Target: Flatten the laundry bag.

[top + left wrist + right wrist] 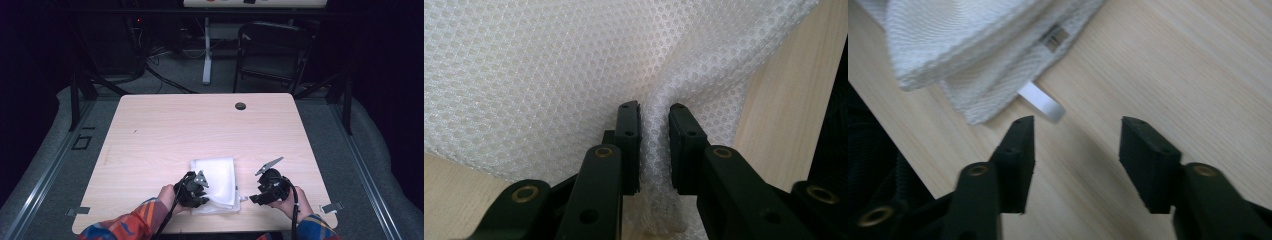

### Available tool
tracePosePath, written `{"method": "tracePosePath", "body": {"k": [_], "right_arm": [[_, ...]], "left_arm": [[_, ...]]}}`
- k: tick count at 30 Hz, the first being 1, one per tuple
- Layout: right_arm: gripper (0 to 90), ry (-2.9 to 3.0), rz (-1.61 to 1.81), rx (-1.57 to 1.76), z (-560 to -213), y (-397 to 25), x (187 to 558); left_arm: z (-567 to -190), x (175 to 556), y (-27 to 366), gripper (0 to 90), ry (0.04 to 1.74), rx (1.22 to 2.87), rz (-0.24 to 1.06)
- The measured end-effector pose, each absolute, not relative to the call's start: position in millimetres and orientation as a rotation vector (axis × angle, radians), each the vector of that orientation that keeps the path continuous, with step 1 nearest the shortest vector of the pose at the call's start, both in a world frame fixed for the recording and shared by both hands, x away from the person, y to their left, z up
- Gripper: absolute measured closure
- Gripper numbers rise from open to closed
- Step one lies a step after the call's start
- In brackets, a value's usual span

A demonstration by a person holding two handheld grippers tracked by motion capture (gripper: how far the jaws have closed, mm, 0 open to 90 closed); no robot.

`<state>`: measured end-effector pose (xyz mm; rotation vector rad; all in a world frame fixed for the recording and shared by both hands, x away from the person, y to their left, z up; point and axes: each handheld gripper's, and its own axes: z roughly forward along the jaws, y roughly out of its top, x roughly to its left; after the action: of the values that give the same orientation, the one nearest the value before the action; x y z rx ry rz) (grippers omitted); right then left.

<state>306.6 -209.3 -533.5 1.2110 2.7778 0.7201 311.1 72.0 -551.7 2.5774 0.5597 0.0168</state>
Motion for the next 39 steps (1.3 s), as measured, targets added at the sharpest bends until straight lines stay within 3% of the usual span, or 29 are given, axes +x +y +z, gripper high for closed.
{"method": "tracePosePath", "body": {"k": [7,11,23,39], "right_arm": [[77.2,2.817,0.782,1.081,-530.2,-187.4,301.5],[83.8,2.852,0.8,1.012,-533.2,-172.5,300.0],[89.5,2.9,0.744,0.895,-552.6,-142.3,304.1],[90.0,2.89,0.783,0.842,-556.6,-145.0,302.5]], "left_arm": [[-551.1,314.9,75.6,79.1,0.591,2.538,-0.026],[-547.9,316.1,77.4,79.1,0.599,2.514,-0.033],[-544.8,316.0,78.5,78.9,0.608,2.495,-0.035],[-536.1,318.5,83.6,78.4,0.624,2.459,-0.03]]}}
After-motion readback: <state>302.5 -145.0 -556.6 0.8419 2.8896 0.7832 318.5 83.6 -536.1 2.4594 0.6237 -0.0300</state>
